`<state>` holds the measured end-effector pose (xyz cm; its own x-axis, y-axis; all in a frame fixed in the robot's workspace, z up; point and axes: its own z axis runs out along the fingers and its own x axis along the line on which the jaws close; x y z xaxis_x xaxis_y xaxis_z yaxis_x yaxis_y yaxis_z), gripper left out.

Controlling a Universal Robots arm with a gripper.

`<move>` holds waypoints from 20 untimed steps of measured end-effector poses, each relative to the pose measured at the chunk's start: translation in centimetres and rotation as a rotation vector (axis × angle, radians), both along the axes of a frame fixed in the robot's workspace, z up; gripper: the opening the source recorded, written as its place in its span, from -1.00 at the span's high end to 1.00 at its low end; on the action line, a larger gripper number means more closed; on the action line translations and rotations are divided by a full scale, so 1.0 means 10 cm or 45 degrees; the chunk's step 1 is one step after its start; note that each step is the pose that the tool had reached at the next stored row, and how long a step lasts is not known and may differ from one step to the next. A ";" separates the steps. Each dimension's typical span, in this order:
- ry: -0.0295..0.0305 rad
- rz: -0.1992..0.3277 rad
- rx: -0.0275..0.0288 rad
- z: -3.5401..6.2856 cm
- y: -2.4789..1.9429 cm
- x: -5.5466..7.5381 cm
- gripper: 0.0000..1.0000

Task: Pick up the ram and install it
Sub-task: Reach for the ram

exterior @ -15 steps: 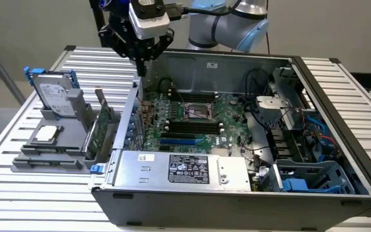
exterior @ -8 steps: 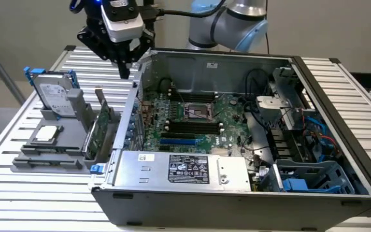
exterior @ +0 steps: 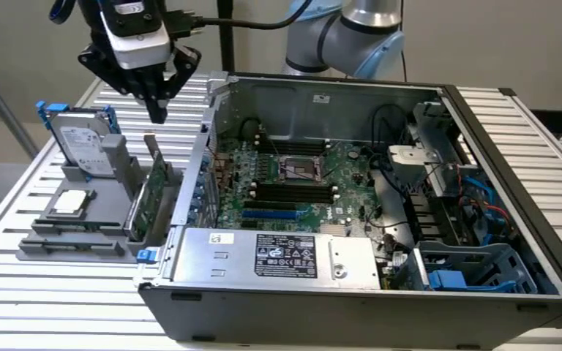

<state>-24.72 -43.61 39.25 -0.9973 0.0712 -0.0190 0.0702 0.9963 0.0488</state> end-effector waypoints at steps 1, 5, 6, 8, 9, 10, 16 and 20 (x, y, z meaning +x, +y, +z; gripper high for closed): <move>0.0000 0.000 -0.0001 0.000 -0.012 -0.04 1.00; 0.0001 0.000 -0.0001 -0.003 -0.062 -0.23 1.00; 0.0000 0.000 -0.0001 -0.004 -0.074 -0.27 1.00; 0.0001 0.000 -0.0001 -0.007 -0.098 -0.36 1.00; 0.0001 0.000 -0.0001 -0.008 -0.110 -0.41 1.00; 0.0001 0.000 -0.0001 -0.009 -0.122 -0.45 1.00; 0.0000 0.000 -0.0001 -0.024 -0.192 -0.73 1.00; 0.0001 0.000 -0.0001 -0.044 -0.234 -0.91 1.00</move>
